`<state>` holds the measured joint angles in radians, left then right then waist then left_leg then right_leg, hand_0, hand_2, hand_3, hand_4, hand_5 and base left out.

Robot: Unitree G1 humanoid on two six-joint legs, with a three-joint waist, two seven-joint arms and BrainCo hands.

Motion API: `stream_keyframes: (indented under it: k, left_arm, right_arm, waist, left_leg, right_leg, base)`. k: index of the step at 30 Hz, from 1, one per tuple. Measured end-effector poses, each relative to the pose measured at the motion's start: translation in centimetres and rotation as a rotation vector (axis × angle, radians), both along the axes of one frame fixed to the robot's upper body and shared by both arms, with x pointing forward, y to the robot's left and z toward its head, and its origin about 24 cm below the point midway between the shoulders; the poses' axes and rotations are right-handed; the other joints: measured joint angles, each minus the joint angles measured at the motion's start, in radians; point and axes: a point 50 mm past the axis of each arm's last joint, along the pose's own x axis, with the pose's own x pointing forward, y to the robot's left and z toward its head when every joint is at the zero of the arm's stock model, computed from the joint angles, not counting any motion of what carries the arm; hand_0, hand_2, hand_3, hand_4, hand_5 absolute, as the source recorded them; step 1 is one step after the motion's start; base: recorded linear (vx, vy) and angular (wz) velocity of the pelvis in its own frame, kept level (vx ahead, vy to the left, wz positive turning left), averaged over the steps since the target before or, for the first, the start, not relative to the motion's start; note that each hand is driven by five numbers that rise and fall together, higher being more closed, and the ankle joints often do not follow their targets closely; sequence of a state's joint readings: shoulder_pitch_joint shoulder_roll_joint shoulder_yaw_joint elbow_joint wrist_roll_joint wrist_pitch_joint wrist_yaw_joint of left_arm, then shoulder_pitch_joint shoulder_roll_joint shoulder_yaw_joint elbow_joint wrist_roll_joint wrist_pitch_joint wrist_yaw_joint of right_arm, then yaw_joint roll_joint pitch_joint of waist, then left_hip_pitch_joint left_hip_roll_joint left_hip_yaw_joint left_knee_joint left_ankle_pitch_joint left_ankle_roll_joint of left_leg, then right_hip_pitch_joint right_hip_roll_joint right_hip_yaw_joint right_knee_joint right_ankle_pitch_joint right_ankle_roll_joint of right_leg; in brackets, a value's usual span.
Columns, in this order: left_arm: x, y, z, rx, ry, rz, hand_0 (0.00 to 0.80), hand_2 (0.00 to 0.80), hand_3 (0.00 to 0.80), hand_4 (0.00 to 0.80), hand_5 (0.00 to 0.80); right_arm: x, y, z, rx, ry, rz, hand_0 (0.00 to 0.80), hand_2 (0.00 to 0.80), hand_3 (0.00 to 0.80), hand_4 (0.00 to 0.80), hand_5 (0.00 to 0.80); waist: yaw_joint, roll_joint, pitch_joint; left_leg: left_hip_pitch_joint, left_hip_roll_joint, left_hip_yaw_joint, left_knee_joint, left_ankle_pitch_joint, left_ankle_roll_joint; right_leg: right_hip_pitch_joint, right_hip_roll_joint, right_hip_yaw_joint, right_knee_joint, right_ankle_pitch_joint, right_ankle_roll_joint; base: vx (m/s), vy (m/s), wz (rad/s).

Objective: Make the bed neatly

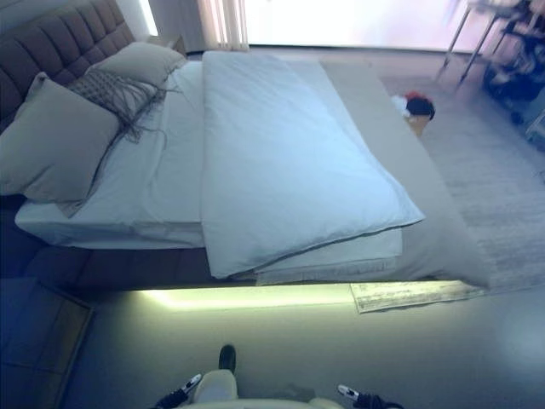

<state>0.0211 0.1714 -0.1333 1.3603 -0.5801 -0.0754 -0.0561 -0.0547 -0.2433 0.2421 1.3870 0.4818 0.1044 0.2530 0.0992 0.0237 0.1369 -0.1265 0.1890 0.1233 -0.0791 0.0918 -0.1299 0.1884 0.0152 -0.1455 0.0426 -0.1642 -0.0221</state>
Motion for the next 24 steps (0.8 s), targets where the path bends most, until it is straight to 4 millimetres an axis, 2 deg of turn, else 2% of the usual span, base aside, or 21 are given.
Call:
stream_keyframes:
  k: [1, 2, 3, 4, 5, 6, 8, 10, 11, 12, 13, 15, 17, 18, 19, 21, 22, 23, 24]
  left_arm:
    - [-0.1, -0.4, -0.1, -0.008, 0.001, 0.0, 0.0, 0.0, 0.0, 0.0, 0.0]
    - [-0.1, -0.4, -0.1, -0.005, 0.002, 0.0, 0.0, 0.0, 0.0, 0.0, 0.0]
    - [0.1, -0.2, 0.0, 0.003, -0.002, -0.007, 0.0, 0.0, 0.0, 0.0, 0.0]
    - [0.2, 0.1, 0.0, 0.012, -0.002, -0.018, 0.0, 0.0, 0.0, 0.0, 0.0]
    - [0.2, 0.8, 0.2, 0.028, -0.003, -0.017, 0.0, 0.0, 0.0, 0.0, 0.0]
    - [0.8, 1.5, 0.4, 0.045, -0.019, -0.02, 0.0, 0.0, 0.0, 0.0, 0.0]
    - [2.1, 2.1, 0.8, 0.066, -0.049, -0.05, 0.0, 0.0, 0.0, 0.0, 0.0]
    - [3.9, 2.3, 1.2, 0.083, -0.089, -0.107, 0.0, 0.0, 0.0, 0.0, 0.0]
    - [4.7, 2.1, 1.4, 0.084, -0.106, -0.139, 0.0, 0.0, 0.0, 0.0, 0.0]
    - [5.2, 1.8, 1.4, 0.085, -0.111, -0.168, 0.0, 0.0, 0.0, 0.0, 0.0]
    - [5.3, 1.5, 1.4, 0.083, -0.11, -0.185, 0.0, 0.0, 0.0, 0.0, 0.0]
    - [5.3, 1.1, 1.3, 0.078, -0.098, -0.183, 0.0, 0.0, 0.0, 0.0, 0.0]
    - [5.2, 0.9, 1.2, 0.07, -0.09, -0.181, 0.0, 0.0, 0.0, 0.0, 0.0]
    - [5.2, 0.6, 1.1, 0.064, -0.09, -0.18, 0.0, 0.0, 0.0, 0.0, 0.0]
    - [4.9, 0.7, 1.1, 0.066, -0.08, -0.176, 0.0, 0.0, 0.0, 0.0, 0.0]
    - [4.4, 0.9, 1.0, 0.069, -0.061, -0.172, 0.0, 0.0, 0.0, 0.0, 0.0]
    - [4.0, 1.1, 0.9, 0.072, -0.054, -0.17, 0.0, 0.0, 0.0, 0.0, 0.0]
    - [3.6, 1.4, 0.9, 0.077, -0.045, -0.168, 0.0, 0.0, 0.0, 0.0, 0.0]
    - [3.2, 1.5, 0.8, 0.076, -0.039, -0.163, 0.0, 0.0, 0.0, 0.0, 0.0]
  right_arm:
    - [0.0, -0.3, 0.1, -0.008, -0.001, -0.005, 0.0, 0.0, 0.0, 0.0, 0.0]
    - [0.2, -0.4, 0.1, -0.008, -0.009, -0.009, 0.0, 0.0, 0.0, 0.0, 0.0]
    - [0.4, -0.1, 0.1, 0.001, -0.017, -0.01, 0.0, 0.0, 0.0, 0.0, 0.0]
    - [0.3, 0.6, -0.1, 0.016, -0.013, -0.011, 0.0, 0.0, 0.0, 0.0, 0.0]
    - [0.2, 1.2, -0.2, 0.033, -0.01, -0.011, 0.0, 0.0, 0.0, 0.0, 0.0]
    - [0.3, 2.1, -0.3, 0.054, -0.017, -0.012, 0.0, 0.0, 0.0, 0.0, 0.0]
    - [0.7, 3.3, -0.4, 0.087, -0.039, -0.017, 0.0, 0.0, 0.0, 0.0, 0.0]
    - [1.0, 3.8, -0.4, 0.1, -0.064, -0.043, 0.0, 0.0, 0.0, 0.0, 0.0]
    - [1.5, 3.9, -0.3, 0.104, -0.079, -0.055, 0.0, 0.0, 0.0, 0.0, 0.0]
    - [1.8, 3.9, -0.2, 0.109, -0.091, -0.067, 0.0, 0.0, 0.0, 0.0, 0.0]
    - [2.1, 3.9, -0.2, 0.112, -0.105, -0.066, 0.0, 0.0, 0.0, 0.0, 0.0]
    - [2.6, 3.9, 0.0, 0.122, -0.135, -0.074, 0.0, 0.0, 0.0, 0.0, 0.0]
    - [3.3, 3.7, 0.2, 0.12, -0.165, -0.079, 0.0, 0.0, 0.0, 0.0, 0.0]
    - [3.7, 3.5, 0.3, 0.121, -0.181, -0.081, 0.0, 0.0, 0.0, 0.0, 0.0]
    - [4.1, 3.4, 0.5, 0.122, -0.204, -0.079, 0.0, 0.0, 0.0, 0.0, 0.0]
    - [5.1, 3.3, 0.8, 0.122, -0.243, -0.093, 0.0, 0.0, 0.0, 0.0, 0.0]
    - [5.0, 3.2, 0.8, 0.115, -0.244, -0.101, 0.0, 0.0, 0.0, 0.0, 0.0]
    - [4.7, 3.2, 0.6, 0.108, -0.236, -0.116, 0.0, 0.0, 0.0, 0.0, 0.0]
    - [4.1, 3.1, 0.5, 0.096, -0.216, -0.123, 0.0, 0.0, 0.0, 0.0, 0.0]
  waist:
    - [0.002, 0.019, -0.003]
    - [0.007, 0.023, -0.005]
    - [0.007, 0.018, -0.007]
    - [0.009, -0.009, -0.015]
    - [0.013, -0.035, -0.031]
    - [0.005, -0.075, -0.038]
    - [-0.004, -0.087, -0.041]
    - [-0.004, -0.077, -0.049]
    - [-0.005, -0.079, -0.057]
    - [-0.012, -0.077, -0.064]
    - [-0.016, -0.071, -0.069]
    - [-0.042, -0.035, -0.085]
    - [-0.065, -0.013, -0.082]
    - [-0.072, -0.012, -0.081]
    - [-0.087, -0.015, -0.081]
    - [-0.113, -0.029, -0.079]
    - [-0.118, -0.041, -0.077]
    - [-0.117, -0.066, -0.08]
    - [-0.111, -0.088, -0.082]
  left_leg:
    - [0.012, -0.001, 0.003, -0.003, 0.001, 0.001]
    - [0.016, -0.003, 0.004, -0.003, 0.004, 0.005]
    - [0.017, -0.007, 0.009, 0.0, 0.018, 0.022]
    - [0.037, -0.03, 0.013, -0.005, 0.081, 0.057]
    - [0.056, -0.06, 0.015, -0.015, 0.117, 0.06]
    - [0.083, -0.096, 0.023, -0.013, 0.123, 0.053]
    - [0.12, -0.117, 0.027, -0.009, 0.097, 0.075]
    - [0.142, -0.127, 0.036, -0.008, 0.063, 0.106]
    - [0.155, -0.135, 0.033, -0.007, 0.038, 0.111]
    - [0.167, -0.147, 0.028, -0.007, 0.019, 0.13]
    - [0.177, -0.149, 0.019, -0.007, 0.004, 0.142]
    - [0.188, -0.134, 0.002, -0.008, -0.018, 0.153]
    - [0.191, -0.123, 0.003, -0.009, -0.028, 0.151]
    - [0.191, -0.123, 0.01, -0.009, -0.038, 0.147]
    - [0.187, -0.124, 0.009, -0.014, -0.042, 0.144]
    - [0.19, -0.129, -0.01, -0.015, -0.05, 0.134]
    - [0.199, -0.132, -0.022, -0.014, -0.054, 0.127]
    - [0.215, -0.14, -0.03, -0.015, -0.062, 0.115]
    - [0.237, -0.141, -0.028, -0.014, -0.07, 0.098]
  right_leg:
    - [0.032, -0.003, 0.01, -0.025, -0.002, 0.014]
    - [0.061, -0.006, 0.017, -0.051, -0.004, 0.025]
    - [0.093, -0.012, 0.023, -0.072, -0.006, 0.038]
    - [0.122, -0.039, 0.03, -0.089, -0.008, 0.05]
    - [0.136, -0.069, 0.034, -0.096, -0.02, 0.071]
    - [0.148, -0.107, 0.026, -0.08, -0.029, 0.098]
    - [0.126, -0.135, -0.002, 0.039, -0.006, 0.131]
    - [0.067, -0.154, -0.015, 0.199, 0.023, 0.135]
    - [0.034, -0.168, -0.015, 0.285, 0.035, 0.138]
    - [-0.01, -0.191, -0.014, 0.378, 0.049, 0.137]
    - [-0.031, -0.2, -0.014, 0.412, 0.012, 0.132]
    - [-0.098, -0.187, -0.017, 0.368, -0.025, 0.136]
    - [-0.156, -0.172, -0.032, 0.19, -0.015, 0.148]
    - [-0.199, -0.169, -0.033, 0.088, 0.018, 0.176]
    - [-0.234, -0.161, -0.03, -0.007, 0.079, 0.191]
    - [-0.302, -0.159, -0.031, -0.091, 0.185, 0.192]
    - [-0.314, -0.161, -0.031, -0.102, 0.206, 0.192]
    - [-0.319, -0.171, -0.036, -0.077, 0.193, 0.191]
    - [-0.315, -0.181, -0.047, -0.041, 0.218, 0.161]
  base:
    - [0.474, 0.322, -0.14]
    - [0.483, 0.354, -0.18]
    - [0.41, 0.325, -0.28]
    - [0.42, 0.357, -0.3]
    - [0.398, 0.339, -0.31]
    - [0.436, 0.371, -0.06]
    - [0.353, 0.296, 0.19]
    - [0.3, 0.217, 0.21]
    - [0.261, 0.153, 0.17]
    - [0.241, 0.097, 0.12]
    - [0.244, 0.052, 0.04]
    - [0.217, -0.018, 0.04]
    - [0.202, -0.09, -0.01]
    - [0.236, -0.114, -0.1]
    - [0.258, -0.103, 0.0]
    - [0.25, -0.095, 0.3]
    - [0.268, -0.121, 0.59]
    - [0.286, -0.137, 0.76]
    - [0.272, -0.127, 0.77]
